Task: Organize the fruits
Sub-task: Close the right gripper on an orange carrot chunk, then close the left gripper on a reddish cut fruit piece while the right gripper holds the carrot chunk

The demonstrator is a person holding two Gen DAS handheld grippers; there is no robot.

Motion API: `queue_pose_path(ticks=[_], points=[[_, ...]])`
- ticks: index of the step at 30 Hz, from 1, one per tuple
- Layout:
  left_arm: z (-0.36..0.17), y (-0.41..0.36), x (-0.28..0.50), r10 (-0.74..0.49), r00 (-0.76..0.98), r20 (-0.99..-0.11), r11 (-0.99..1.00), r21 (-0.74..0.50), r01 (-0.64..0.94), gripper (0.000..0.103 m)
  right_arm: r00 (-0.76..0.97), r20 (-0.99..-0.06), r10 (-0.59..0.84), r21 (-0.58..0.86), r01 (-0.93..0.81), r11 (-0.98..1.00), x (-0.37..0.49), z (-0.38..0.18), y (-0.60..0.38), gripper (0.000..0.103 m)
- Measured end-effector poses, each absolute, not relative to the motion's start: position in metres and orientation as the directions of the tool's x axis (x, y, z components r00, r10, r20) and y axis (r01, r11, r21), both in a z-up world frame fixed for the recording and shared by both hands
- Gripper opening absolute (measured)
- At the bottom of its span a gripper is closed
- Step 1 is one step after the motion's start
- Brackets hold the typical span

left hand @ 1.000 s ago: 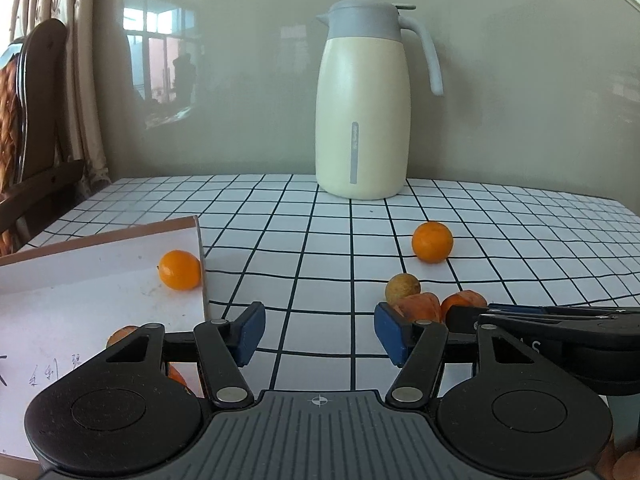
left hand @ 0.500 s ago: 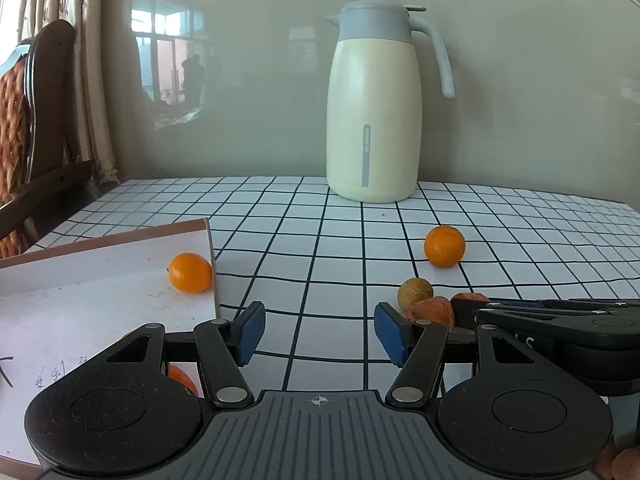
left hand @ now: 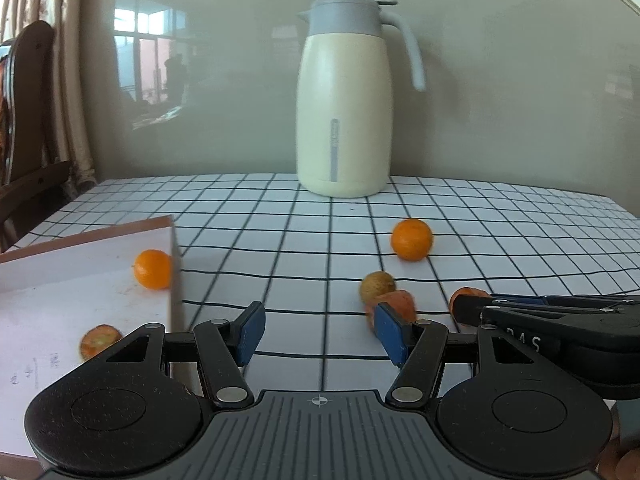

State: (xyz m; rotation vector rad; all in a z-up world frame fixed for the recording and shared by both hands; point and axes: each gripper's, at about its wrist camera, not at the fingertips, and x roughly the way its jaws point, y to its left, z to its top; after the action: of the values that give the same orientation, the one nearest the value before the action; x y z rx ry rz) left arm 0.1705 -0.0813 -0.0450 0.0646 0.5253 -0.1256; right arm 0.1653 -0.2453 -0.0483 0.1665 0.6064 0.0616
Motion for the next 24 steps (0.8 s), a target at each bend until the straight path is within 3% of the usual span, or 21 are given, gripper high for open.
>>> queue_pose_path(ticks=[14, 20, 24], points=[[-0.051, -0.109, 0.181, -0.162, 0.824, -0.543, 0.984, -0.02, 0.18, 0.061, 0.825, -0.56, 0.077, 0.201, 0.045, 0.979, 0.154, -0.047, -0.271, 0.015], [-0.055, -0.112, 0.189, -0.18, 0.798, -0.575, 0.982, -0.056, 0.181, 0.031, 0.829, -0.552, 0.088, 0.187, 0.02, 0.982, 0.151, -0.045, -0.264, 0.015], [-0.055, -0.108, 0.188, -0.19, 0.796, -0.575, 0.98, -0.064, 0.188, 0.031, 0.83, -0.551, 0.093, 0.188, 0.014, 0.982, 0.151, -0.045, -0.265, 0.015]])
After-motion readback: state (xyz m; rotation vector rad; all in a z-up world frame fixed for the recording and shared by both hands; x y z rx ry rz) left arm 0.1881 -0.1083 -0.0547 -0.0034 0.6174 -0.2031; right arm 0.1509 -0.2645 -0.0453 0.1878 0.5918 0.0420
